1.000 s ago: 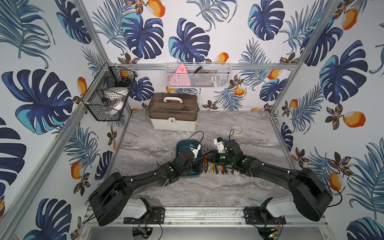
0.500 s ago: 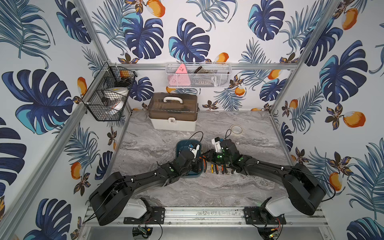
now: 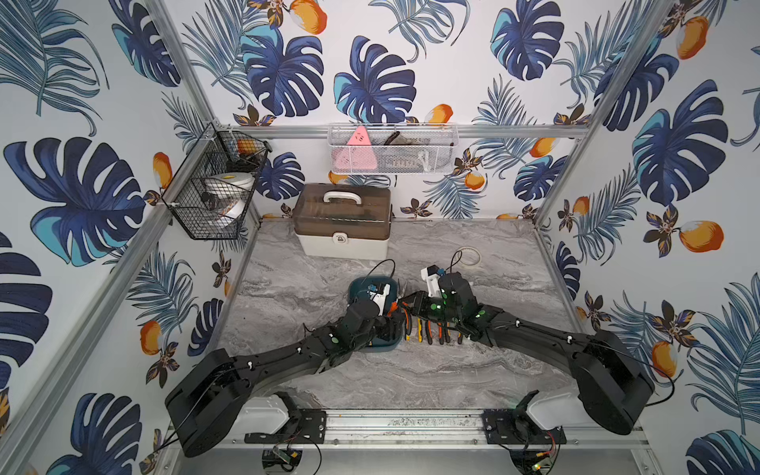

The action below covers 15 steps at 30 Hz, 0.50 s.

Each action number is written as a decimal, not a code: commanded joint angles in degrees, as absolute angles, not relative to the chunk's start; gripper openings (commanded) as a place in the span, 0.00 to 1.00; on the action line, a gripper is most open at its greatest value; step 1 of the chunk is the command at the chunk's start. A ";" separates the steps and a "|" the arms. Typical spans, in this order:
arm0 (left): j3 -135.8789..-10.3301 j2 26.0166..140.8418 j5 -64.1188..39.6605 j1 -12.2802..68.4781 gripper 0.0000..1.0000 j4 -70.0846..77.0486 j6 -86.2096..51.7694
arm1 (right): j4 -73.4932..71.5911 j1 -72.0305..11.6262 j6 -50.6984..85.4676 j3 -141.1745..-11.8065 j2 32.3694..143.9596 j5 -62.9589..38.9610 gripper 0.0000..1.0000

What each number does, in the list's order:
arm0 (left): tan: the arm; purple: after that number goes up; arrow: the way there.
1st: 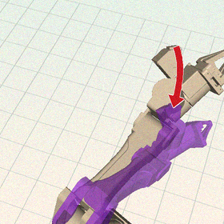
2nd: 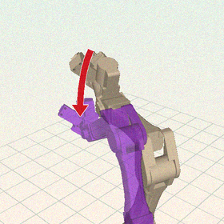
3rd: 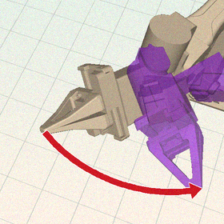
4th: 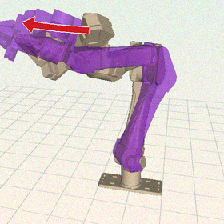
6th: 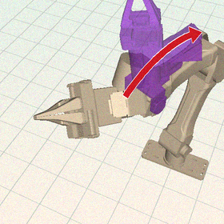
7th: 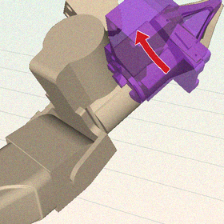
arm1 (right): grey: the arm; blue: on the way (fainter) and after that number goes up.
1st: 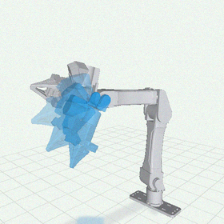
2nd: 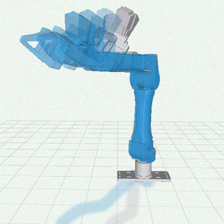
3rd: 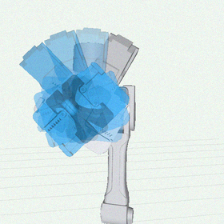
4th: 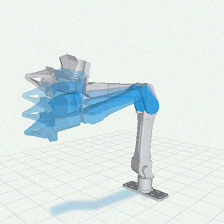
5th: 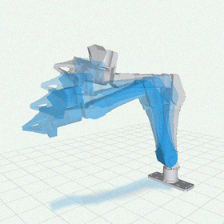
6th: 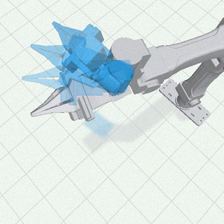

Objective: Take the pliers out of the storage box
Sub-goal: Place the pliers at the center of the board.

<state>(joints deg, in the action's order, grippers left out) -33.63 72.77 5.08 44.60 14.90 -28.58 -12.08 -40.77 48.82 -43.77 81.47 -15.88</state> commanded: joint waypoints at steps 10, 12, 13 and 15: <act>-31.34 68.55 10.82 44.72 0.70 18.04 -29.88 | -7.95 -39.89 45.52 -43.57 78.59 -10.27 0.00; -31.11 67.91 12.21 44.73 0.70 17.36 -29.97 | -4.16 -38.31 43.76 -44.94 77.72 -9.23 0.00; -31.33 67.88 12.79 44.73 0.70 16.87 -29.97 | -1.55 -37.07 42.44 -46.14 77.34 -9.10 0.00; -32.09 68.23 13.38 44.73 0.70 15.51 -29.97 | 3.09 -33.82 39.96 -48.99 77.38 -10.38 0.00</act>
